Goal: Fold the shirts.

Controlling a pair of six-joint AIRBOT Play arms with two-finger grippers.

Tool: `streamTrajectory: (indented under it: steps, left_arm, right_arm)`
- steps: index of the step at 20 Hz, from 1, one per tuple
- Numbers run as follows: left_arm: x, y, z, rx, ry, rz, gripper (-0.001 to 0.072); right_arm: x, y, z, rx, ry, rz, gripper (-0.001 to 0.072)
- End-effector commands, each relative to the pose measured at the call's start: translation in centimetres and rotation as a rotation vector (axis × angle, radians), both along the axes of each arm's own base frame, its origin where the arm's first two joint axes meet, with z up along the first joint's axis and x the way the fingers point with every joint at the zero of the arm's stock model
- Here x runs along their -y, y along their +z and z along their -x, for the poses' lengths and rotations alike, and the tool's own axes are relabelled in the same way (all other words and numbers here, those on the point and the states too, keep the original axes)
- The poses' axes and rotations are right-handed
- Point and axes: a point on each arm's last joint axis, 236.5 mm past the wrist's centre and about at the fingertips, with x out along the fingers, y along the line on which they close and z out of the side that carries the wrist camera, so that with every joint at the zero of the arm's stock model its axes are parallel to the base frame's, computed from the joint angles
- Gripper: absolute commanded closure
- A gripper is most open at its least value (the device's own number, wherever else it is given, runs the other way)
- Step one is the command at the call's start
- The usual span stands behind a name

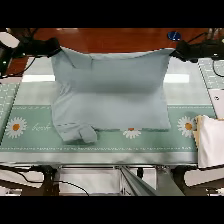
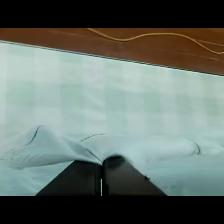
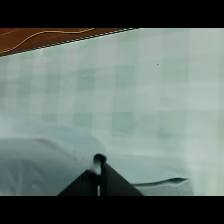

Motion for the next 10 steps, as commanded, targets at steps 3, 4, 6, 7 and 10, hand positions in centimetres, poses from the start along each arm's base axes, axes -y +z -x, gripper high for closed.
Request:
streamTrajectory:
  steps: [3,4,6,7,10]
  left_arm:
    - [0.4,-4.5,-0.7,-0.098,-0.013,0.029,0.0004]
    - [0.1,-4.4,0.0,-0.126,-0.029,0.030,0.0004]
    - [-2.2,-4.1,3.0,-0.247,-0.080,0.016,0.0004]
    - [-3.9,-4.5,5.3,-0.334,-0.097,0.007,0.0004]
    - [-7.9,-6.4,14.4,-0.649,-0.142,0.085,0.0004]
  right_arm:
    - [-0.9,-5.2,-3.3,-0.117,-0.068,-0.217,0.0082]
    - [-0.3,-5.0,-2.5,-0.139,-0.052,-0.220,0.0082]
    - [2.7,-3.7,0.3,-0.185,-0.021,-0.190,0.0084]
    - [4.7,-2.9,2.3,-0.210,0.004,-0.152,0.0086]
    - [12.8,-2.3,10.3,-0.365,0.002,0.149,0.0087]
